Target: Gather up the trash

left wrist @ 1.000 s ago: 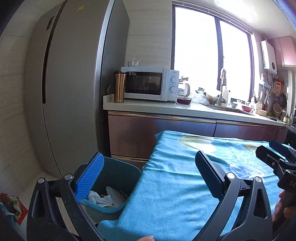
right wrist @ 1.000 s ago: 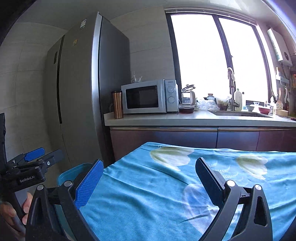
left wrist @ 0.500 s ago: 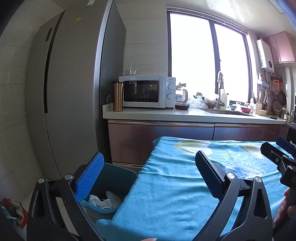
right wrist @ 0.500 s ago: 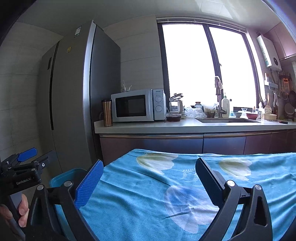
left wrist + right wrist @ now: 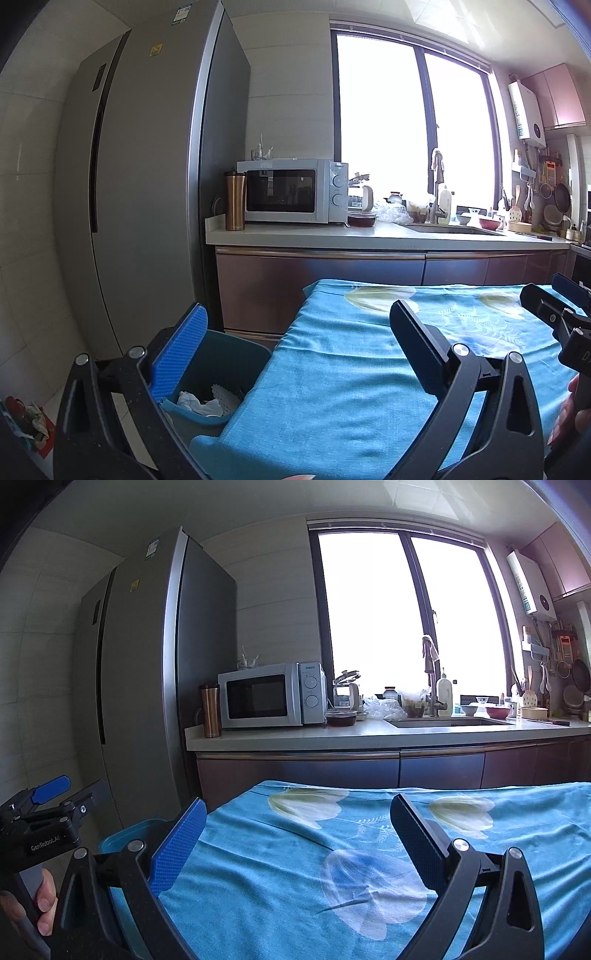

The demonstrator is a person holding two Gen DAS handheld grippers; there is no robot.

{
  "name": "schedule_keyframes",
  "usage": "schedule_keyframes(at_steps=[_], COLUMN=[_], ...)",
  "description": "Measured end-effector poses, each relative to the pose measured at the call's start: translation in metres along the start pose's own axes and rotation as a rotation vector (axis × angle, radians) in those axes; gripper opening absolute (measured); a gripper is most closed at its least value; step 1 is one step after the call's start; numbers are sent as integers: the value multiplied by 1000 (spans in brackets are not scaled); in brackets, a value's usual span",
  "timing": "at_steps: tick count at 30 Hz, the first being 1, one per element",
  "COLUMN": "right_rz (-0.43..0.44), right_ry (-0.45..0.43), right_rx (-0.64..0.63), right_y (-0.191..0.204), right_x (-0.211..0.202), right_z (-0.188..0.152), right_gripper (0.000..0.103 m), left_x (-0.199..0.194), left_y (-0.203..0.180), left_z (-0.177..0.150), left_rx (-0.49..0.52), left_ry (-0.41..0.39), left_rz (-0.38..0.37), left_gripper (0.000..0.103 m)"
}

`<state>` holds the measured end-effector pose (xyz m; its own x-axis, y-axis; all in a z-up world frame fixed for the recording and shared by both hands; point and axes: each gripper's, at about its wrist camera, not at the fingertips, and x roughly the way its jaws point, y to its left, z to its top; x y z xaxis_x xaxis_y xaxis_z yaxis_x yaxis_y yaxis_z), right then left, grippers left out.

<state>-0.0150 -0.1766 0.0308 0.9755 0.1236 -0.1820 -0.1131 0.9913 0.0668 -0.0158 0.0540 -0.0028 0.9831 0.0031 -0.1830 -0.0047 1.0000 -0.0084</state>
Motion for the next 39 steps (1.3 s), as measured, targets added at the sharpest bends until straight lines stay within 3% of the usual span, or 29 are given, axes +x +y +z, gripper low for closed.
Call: schedule_keyframes(at_steps=[39], right_rz=[-14], right_ry=[11], right_rx=[25], right_y=[-3], right_x=[0], right_z=[-2], right_gripper=[96], left_x=[-3], left_y=[-8], left_z=[0], left_rx=[22], left_ry=[-19], left_rz=[7], left_gripper=[97])
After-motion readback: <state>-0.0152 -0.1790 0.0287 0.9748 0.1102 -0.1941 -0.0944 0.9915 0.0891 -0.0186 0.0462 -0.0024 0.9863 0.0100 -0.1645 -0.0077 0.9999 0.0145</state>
